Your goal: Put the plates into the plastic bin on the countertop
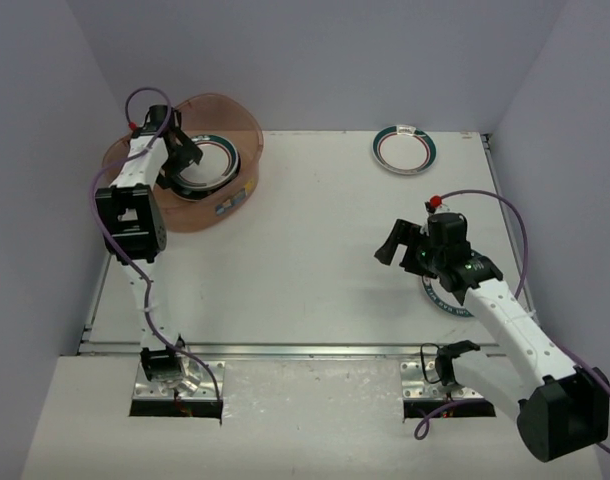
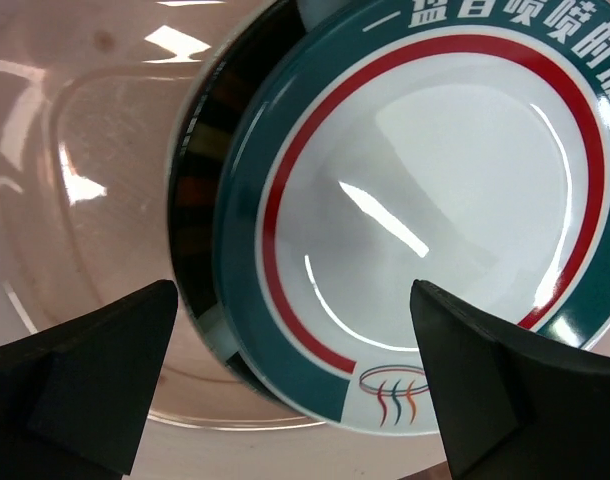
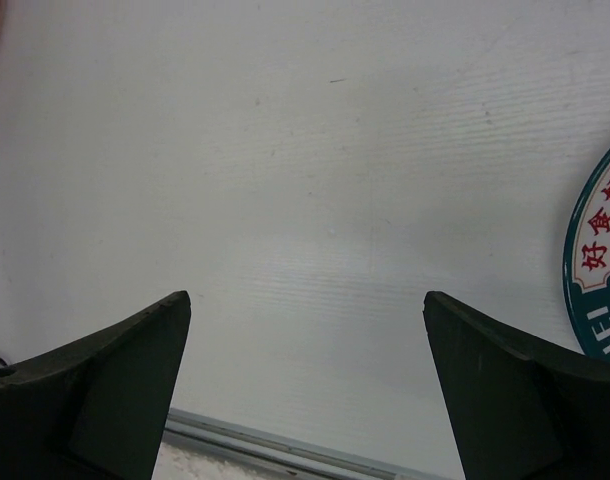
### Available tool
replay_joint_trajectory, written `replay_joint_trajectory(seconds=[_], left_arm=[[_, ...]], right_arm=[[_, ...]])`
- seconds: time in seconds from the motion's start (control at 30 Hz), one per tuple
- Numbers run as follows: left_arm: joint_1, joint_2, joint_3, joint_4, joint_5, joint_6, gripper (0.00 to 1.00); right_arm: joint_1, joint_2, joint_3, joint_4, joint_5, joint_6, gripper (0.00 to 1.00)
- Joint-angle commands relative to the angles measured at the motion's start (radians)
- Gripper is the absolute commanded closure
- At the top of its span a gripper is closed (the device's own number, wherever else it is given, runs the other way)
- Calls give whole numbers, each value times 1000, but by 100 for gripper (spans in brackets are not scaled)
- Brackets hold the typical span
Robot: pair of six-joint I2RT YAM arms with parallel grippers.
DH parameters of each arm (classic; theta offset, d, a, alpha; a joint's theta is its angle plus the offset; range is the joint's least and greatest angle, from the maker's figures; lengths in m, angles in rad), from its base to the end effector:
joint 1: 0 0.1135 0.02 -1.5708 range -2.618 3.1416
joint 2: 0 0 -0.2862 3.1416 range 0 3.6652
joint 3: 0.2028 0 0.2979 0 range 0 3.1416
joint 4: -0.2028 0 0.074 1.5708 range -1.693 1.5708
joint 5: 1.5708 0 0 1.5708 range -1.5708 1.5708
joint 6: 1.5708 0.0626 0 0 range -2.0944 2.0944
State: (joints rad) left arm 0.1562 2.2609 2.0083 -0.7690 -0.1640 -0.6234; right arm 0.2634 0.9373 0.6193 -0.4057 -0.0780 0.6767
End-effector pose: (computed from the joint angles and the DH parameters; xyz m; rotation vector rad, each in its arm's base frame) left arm 0.5621 0.0989 0.2036 -1.0319 2.3552 0.0379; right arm 0.2389 0.0695 0.2196 0.4435 2.3179 0.5639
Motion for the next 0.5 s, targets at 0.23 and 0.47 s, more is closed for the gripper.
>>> replay_joint_trajectory(seconds=[0.23, 0.47], left_arm=[[-41, -562, -251, 37, -97, 33, 0], [-244, -1066, -782, 275, -25, -9, 0]], right_arm=[[-46, 280, 93, 260, 257, 200, 1], [-193, 792, 433, 268, 186, 300, 1]])
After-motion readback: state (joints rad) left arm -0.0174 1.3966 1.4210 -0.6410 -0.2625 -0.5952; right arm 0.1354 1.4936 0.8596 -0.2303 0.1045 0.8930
